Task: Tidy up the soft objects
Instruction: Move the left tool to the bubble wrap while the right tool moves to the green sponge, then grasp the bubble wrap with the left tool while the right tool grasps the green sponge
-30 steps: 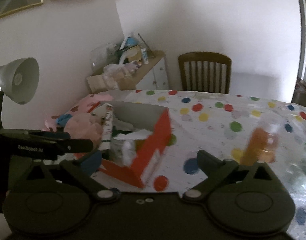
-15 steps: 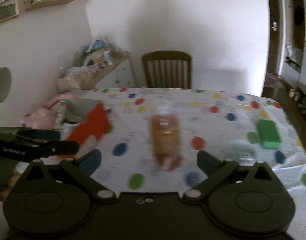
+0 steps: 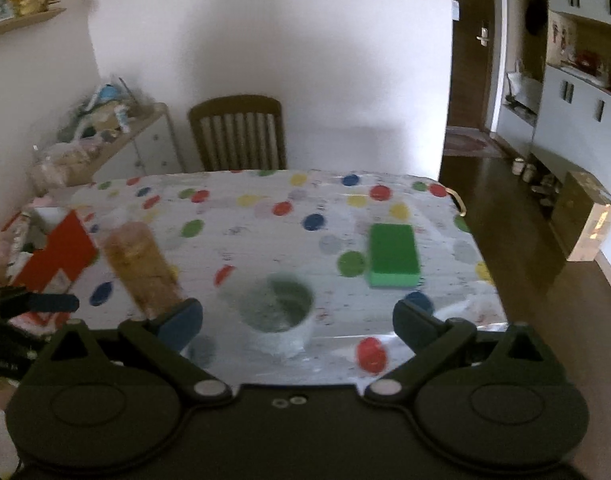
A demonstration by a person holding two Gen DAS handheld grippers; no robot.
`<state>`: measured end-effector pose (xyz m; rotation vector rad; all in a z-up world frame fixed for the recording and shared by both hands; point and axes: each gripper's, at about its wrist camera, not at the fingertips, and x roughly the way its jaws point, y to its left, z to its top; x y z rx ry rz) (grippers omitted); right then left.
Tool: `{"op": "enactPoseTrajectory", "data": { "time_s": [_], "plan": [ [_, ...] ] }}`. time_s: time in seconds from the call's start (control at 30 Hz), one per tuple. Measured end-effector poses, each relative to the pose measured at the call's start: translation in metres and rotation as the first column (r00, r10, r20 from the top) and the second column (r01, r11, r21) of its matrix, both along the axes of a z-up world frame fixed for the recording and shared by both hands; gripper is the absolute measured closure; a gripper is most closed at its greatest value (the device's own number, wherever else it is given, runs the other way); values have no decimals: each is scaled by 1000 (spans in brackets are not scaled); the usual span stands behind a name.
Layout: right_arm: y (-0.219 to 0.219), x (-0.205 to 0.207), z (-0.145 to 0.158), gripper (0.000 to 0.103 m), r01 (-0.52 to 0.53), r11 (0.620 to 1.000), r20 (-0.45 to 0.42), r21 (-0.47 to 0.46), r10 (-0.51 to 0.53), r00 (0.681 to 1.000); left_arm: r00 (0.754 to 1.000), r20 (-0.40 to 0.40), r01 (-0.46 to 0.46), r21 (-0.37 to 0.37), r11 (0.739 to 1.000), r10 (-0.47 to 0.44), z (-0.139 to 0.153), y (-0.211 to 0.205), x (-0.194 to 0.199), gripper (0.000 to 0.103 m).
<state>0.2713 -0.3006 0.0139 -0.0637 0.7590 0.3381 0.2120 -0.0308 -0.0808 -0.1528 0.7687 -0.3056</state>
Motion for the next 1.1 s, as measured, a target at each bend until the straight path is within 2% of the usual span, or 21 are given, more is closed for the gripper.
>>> {"op": "enactPoseTrajectory", "data": {
  "time_s": [0.3, 0.4, 0.67, 0.87, 1.1],
  "plan": [
    [-33, 59, -29, 2, 2, 1000, -66, -31, -4, 998, 1000, 4, 31, 36, 999, -31, -37, -49, 25, 0],
    [-36, 79, -40, 2, -7, 999, -85, -52, 3, 996, 999, -24, 50, 67, 996, -49, -52, -63, 35, 0],
    [-31, 135, -73, 2, 3, 995, -123, -102, -15, 992, 995, -68, 79, 119, 990, -71, -88, -83, 56, 0],
    [-31, 172, -100, 3, 45, 992, -163, -115, -63, 985, 992, -77, 108, 134, 985, -98, -102, -89, 66, 0],
    [-31, 195, -126, 3, 81, 987, -198, -137, -107, 974, 988, -89, 136, 135, 981, -125, -114, -95, 72, 2]
  ]
}}
